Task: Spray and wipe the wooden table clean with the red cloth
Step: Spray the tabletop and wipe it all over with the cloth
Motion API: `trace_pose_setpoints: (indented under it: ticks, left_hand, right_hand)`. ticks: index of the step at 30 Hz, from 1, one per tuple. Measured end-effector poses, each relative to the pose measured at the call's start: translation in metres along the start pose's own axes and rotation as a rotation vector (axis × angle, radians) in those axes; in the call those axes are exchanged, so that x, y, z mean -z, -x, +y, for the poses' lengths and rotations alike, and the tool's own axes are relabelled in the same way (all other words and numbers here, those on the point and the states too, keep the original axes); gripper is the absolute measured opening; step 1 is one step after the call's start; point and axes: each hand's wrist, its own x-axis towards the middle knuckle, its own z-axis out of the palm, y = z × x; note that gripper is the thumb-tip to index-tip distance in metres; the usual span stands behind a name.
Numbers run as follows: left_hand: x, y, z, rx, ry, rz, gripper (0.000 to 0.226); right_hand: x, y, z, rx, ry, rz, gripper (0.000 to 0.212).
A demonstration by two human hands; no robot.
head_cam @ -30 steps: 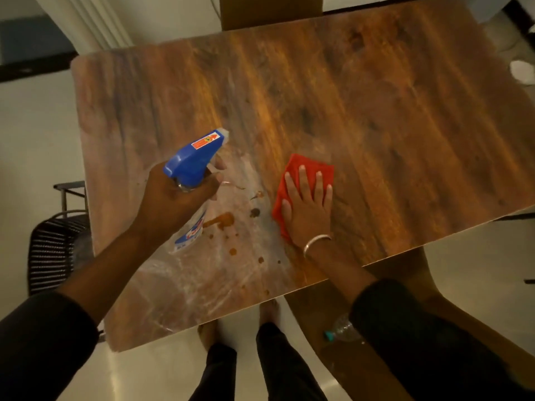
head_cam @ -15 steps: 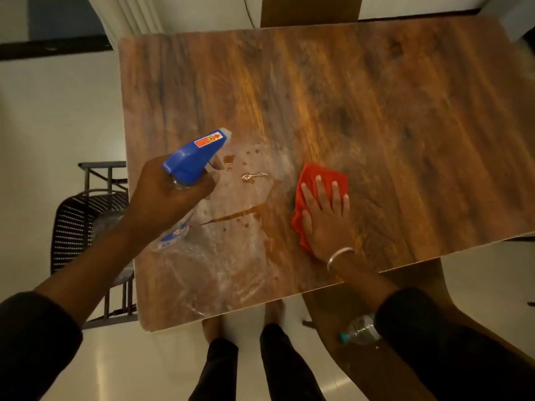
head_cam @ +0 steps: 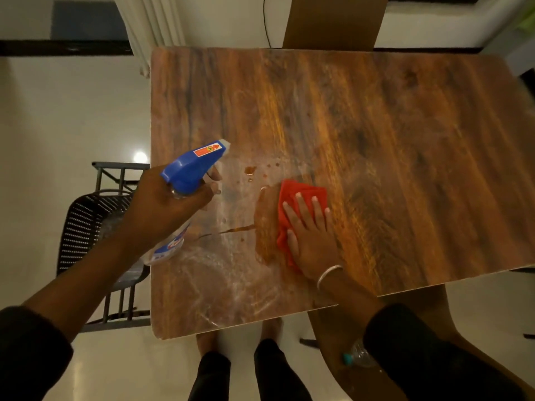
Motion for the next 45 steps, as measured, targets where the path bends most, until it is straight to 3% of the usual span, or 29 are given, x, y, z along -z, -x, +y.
trace_pose_setpoints:
  ticks: [5, 7, 12, 16, 21, 28, 35, 40, 45]
  left_hand:
    - [0.008, -0.003, -0.007, -0.027, -0.001, -0.009, 0.016]
    - [0.006, -0.002, -0.005, -0.053, 0.009, -0.036, 0.013]
    - [0.011, -0.006, -0.014, -0.027, -0.052, -0.033, 0.010]
    - [0.028, -0.004, -0.022, 0.029, -0.120, -0.043, 0.031]
    - [0.050, 0.005, -0.029, 0.055, -0.123, -0.078, 0.019]
    - [0.061, 0.027, -0.046, 0.142, -0.224, -0.165, 0.016]
    - [0.072, 0.059, -0.072, 0.254, -0.176, -0.439, 0.028]
    - [0.077, 0.065, -0.093, 0.230, -0.346, -0.414, 0.027]
    - [0.088, 0.077, -0.103, 0.295, -0.176, -0.323, 0.019]
  right_hand:
    - [0.021, -0.084, -0.020, -0.270, -0.043, 0.055, 0.064]
    - [0.022, -0.096, -0.033, -0.248, -0.022, 0.049, 0.064]
    - [0.023, -0.063, -0.009, 0.044, 0.014, -0.015, 0.066]
    - [0.023, -0.058, 0.012, -0.059, 0.000, -0.012, 0.065]
    - [0.037, -0.132, -0.015, -0.254, -0.048, 0.062, 0.061]
    - [0.026, -0.107, -0.063, 0.209, 0.043, -0.026, 0.061]
    - [0.023, -0.096, -0.061, -0.002, -0.055, 0.044, 0.058]
    - [0.010, -0.064, -0.096, 0.085, -0.019, 0.036, 0.062]
    - [0.013, -0.057, -0.070, 0.193, 0.022, -0.032, 0.066]
